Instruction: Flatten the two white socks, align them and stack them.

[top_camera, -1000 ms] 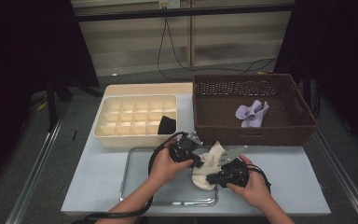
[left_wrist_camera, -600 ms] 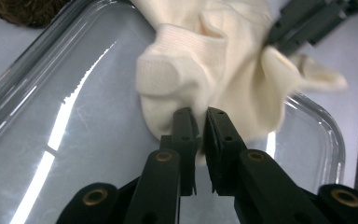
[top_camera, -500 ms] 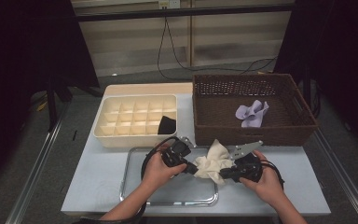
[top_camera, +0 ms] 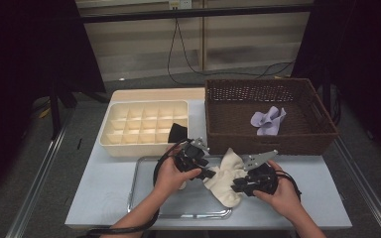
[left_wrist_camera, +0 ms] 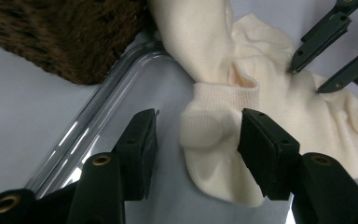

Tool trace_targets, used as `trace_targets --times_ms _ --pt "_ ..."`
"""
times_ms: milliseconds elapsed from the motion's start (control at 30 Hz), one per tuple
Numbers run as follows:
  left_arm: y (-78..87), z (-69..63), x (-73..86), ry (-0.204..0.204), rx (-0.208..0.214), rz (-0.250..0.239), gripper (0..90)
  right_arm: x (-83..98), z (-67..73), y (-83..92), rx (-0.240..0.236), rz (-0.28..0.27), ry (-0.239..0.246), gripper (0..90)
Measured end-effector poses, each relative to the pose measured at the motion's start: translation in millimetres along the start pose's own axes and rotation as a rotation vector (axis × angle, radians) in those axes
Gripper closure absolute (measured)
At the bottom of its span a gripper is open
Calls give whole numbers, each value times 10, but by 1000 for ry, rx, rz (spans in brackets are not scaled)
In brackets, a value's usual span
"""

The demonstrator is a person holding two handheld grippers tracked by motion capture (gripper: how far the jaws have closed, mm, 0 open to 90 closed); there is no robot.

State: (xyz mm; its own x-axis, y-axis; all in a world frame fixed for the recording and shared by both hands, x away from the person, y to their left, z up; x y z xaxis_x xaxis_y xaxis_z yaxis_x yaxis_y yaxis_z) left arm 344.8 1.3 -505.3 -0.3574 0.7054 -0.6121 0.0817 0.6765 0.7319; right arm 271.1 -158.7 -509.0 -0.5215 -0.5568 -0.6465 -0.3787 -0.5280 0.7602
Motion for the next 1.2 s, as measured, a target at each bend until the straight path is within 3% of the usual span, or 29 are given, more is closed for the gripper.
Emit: trace_targets --times_ms 133,167,233,267,333,367,400,433,500,533,600,700,733,800,833,900,967,1000,1067,1167,1200 --pt "-61 -49 38 -5 29 49 629 24 9 -52 9 11 18 742" --pt "-64 -79 37 17 37 55 670 23 12 -54 12 13 20 759" --pt "-66 -136 52 40 66 82 772 27 8 -54 18 22 33 845" --pt "-52 -146 71 24 79 118 804 39 1 -60 27 31 36 874" --pt "-44 -187 94 31 93 129 815 48 -19 -59 20 22 24 900" --pt "-60 -232 90 78 94 90 815 57 -30 -43 29 34 13 900" --pt "-28 -217 122 37 107 133 815 61 -48 -33 31 32 15 900" --pt "-15 -227 139 39 117 133 813 73 -65 -14 43 42 6 900" --pt "7 -244 168 47 117 136 802 99 -122 11 71 49 -3 900" --pt "-15 -290 152 109 116 78 781 114 -142 29 78 58 -19 900" --pt "-7 -299 154 116 117 76 753 105 -173 58 78 27 -46 873" --pt "13 -284 150 110 108 79 702 72 -218 104 105 -1 -78 763" --pt "26 -260 147 93 104 77 664 62 -239 113 129 -12 -76 681" --pt "67 -206 149 58 97 84 585 66 -290 117 185 -8 -88 658" --pt "67 -210 135 79 90 50 534 83 -308 108 187 2 -104 624" --pt "110 -189 116 67 80 41 502 103 -330 71 186 -6 -122 580" --pt "136 -167 96 39 79 31 444 141 -336 19 193 23 -116 567" --pt "139 -172 85 47 79 18 437 137 -340 18 196 19 -114 584" --pt "139 -164 63 29 77 2 389 130 -333 23 172 19 -111 748" --pt "120 -172 36 33 67 -20 344 117 -329 13 158 15 -114 784" --pt "118 -171 22 17 56 -22 337 104 -332 24 162 11 -116 865"
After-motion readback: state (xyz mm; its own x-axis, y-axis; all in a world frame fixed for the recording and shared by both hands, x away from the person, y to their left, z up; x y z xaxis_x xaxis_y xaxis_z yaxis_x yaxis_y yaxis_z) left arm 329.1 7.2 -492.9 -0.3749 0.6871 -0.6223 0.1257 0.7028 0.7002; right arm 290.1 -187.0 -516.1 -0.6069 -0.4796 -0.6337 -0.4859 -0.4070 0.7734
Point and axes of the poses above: each handheld gripper's, and its own axes: y roughly backward along the jaws, x roughly out of its underside, z roughly to its left, the point moved 6 cm from there along -y, roughly forward along the jaws, and after that the axes turned 8 degrees about x, right-handed, at the moved point
